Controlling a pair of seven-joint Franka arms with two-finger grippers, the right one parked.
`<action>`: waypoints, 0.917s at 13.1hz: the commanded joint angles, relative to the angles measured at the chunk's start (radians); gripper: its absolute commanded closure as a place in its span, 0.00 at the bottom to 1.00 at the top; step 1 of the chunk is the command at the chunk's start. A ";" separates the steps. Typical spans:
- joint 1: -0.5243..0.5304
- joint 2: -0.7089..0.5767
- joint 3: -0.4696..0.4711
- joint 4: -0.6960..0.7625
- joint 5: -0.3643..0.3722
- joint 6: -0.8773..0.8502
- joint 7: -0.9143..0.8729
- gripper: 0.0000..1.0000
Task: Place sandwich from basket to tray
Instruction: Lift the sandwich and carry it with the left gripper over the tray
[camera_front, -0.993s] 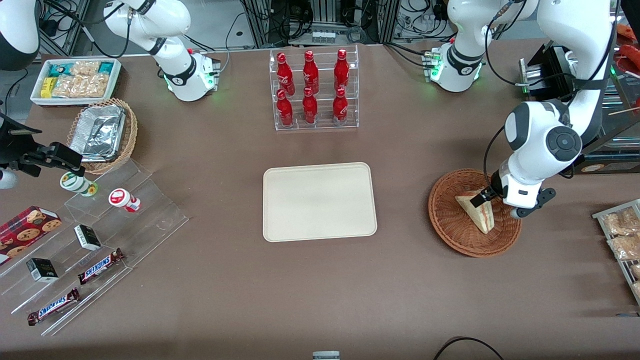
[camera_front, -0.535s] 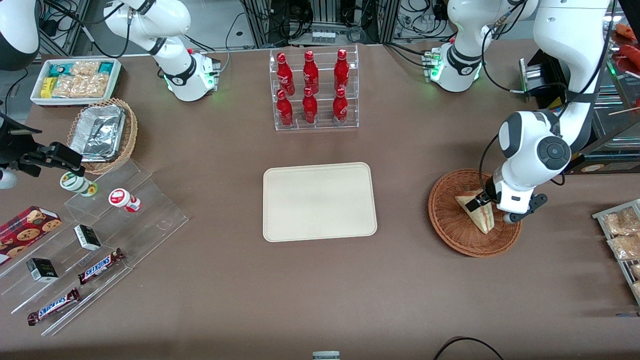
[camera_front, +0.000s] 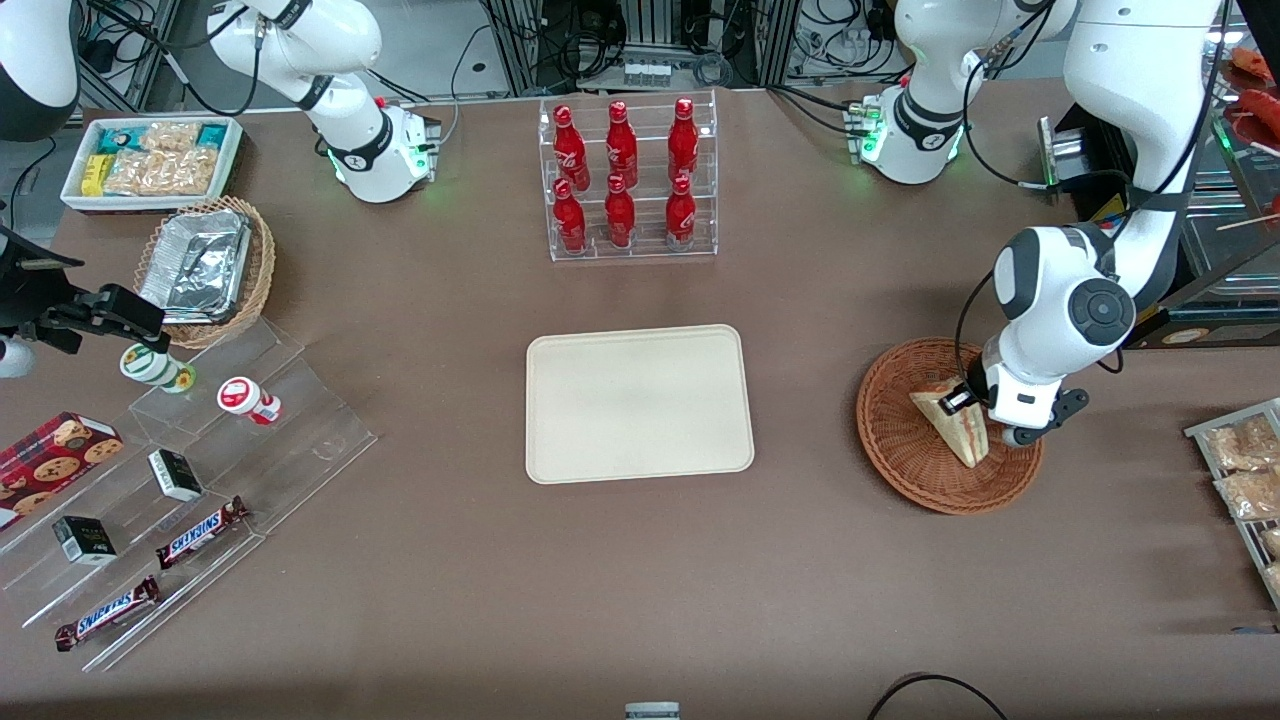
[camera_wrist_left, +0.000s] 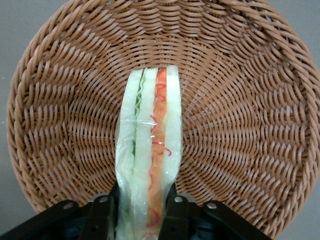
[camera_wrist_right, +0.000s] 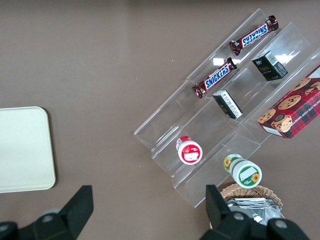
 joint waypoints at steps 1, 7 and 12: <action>-0.006 -0.072 -0.011 0.010 0.013 -0.084 0.069 1.00; -0.124 -0.047 -0.095 0.190 0.008 -0.324 0.159 1.00; -0.345 0.098 -0.095 0.351 0.007 -0.324 -0.047 1.00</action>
